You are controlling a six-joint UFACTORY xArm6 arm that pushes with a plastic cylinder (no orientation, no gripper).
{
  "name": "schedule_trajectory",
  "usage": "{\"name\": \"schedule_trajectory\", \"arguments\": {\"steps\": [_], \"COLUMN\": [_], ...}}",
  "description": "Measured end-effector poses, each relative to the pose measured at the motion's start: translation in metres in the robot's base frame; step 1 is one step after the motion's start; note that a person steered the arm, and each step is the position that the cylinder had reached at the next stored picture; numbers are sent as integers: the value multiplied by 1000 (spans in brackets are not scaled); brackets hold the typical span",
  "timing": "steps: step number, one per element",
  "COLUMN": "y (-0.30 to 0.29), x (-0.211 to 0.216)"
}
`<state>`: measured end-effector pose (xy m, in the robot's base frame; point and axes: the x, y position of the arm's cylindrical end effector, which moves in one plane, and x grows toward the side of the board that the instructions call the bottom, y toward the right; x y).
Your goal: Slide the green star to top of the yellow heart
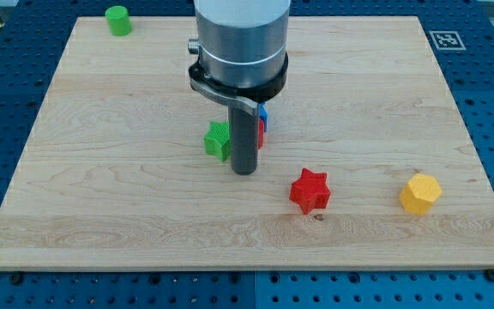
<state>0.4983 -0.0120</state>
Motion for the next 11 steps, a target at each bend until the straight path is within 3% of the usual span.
{"name": "schedule_trajectory", "arguments": {"steps": [4,6,9,11], "y": [-59,-71,-70,-63], "x": [-51,-97,-201,-236]}}
